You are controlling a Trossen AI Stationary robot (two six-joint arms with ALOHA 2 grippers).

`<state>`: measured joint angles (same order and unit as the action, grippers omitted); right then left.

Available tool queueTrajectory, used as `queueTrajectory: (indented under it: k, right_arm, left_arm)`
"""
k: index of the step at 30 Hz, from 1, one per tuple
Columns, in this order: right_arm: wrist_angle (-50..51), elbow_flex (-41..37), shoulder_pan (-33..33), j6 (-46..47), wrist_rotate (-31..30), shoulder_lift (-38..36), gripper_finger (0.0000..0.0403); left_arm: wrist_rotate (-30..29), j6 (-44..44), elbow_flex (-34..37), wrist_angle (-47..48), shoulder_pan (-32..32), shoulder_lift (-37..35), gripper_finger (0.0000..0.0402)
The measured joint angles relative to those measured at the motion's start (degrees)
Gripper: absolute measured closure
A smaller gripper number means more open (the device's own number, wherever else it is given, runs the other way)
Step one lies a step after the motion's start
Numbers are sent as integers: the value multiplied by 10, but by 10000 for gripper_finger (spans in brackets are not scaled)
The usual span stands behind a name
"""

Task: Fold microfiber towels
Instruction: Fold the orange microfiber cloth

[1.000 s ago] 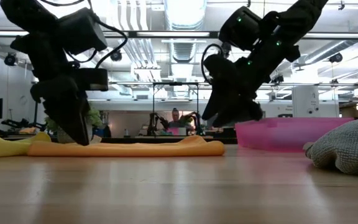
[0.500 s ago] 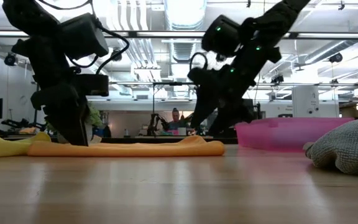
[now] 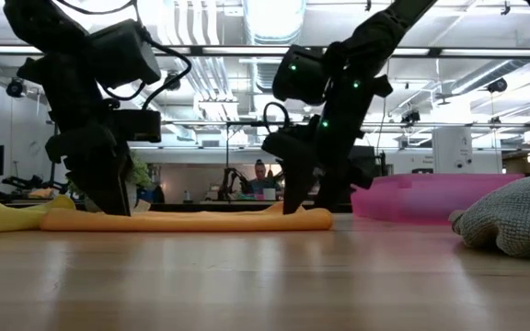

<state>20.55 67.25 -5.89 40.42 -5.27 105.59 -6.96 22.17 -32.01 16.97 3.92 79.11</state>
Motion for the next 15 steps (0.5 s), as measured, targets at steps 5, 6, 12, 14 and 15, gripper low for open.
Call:
queueTrajectory:
  k: [5, 6, 12, 14, 15]
  right_arm:
    - [-7, 9, 0, 1, 8, 9, 132]
    - [-11, 9, 1, 1, 8, 10, 133]
    - [-68, 8, 4, -1, 53, 12, 134]
    - [-85, 6, 6, -3, 60, 14, 136]
    - [-92, 4, 6, -4, 60, 14, 136]
  left_arm:
    - [0, 0, 0, 0, 0, 0, 263]
    - [0, 0, 0, 0, 0, 0, 263]
    - [-3, 0, 0, -2, 0, 1, 263]
    - [-4, 0, 0, -2, 0, 2, 263]
    - [-4, 0, 0, -3, 0, 2, 263]
